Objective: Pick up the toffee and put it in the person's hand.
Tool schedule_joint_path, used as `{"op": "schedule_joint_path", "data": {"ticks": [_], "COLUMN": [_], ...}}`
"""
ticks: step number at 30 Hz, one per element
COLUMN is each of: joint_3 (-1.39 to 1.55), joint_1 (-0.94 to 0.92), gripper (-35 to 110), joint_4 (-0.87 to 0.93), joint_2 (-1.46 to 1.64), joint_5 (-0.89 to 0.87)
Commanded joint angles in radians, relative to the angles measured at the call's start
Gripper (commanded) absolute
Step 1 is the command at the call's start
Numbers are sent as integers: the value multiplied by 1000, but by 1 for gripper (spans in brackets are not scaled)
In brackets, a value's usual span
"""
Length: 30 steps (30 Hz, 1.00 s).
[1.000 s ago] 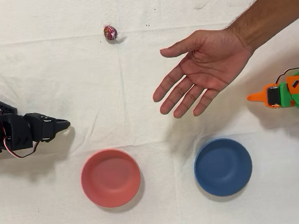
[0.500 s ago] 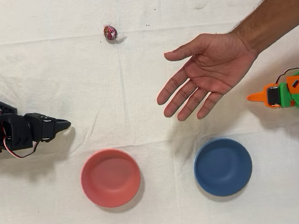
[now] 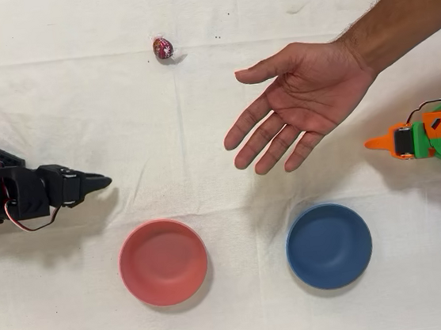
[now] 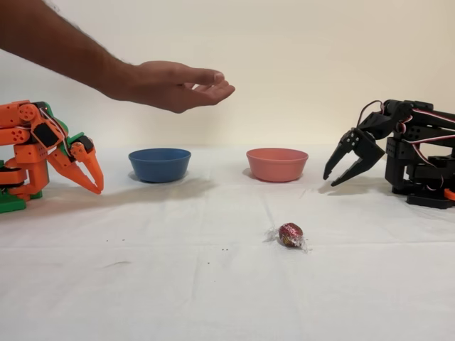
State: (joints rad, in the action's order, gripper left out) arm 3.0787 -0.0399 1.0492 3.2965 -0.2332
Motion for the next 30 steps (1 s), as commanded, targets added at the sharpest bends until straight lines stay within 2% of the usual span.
{"op": "schedule_joint_path", "data": {"ticks": [1,10,23,30], "joint_3": [-89,-334,-873,-991], "joint_1": [8,6,61,143], "gripper": [9,11,15,17], "joint_4": [15,80,130,83], "joint_2": [35,-144,-773,-959], "joint_5": [2,46,57,64]}}
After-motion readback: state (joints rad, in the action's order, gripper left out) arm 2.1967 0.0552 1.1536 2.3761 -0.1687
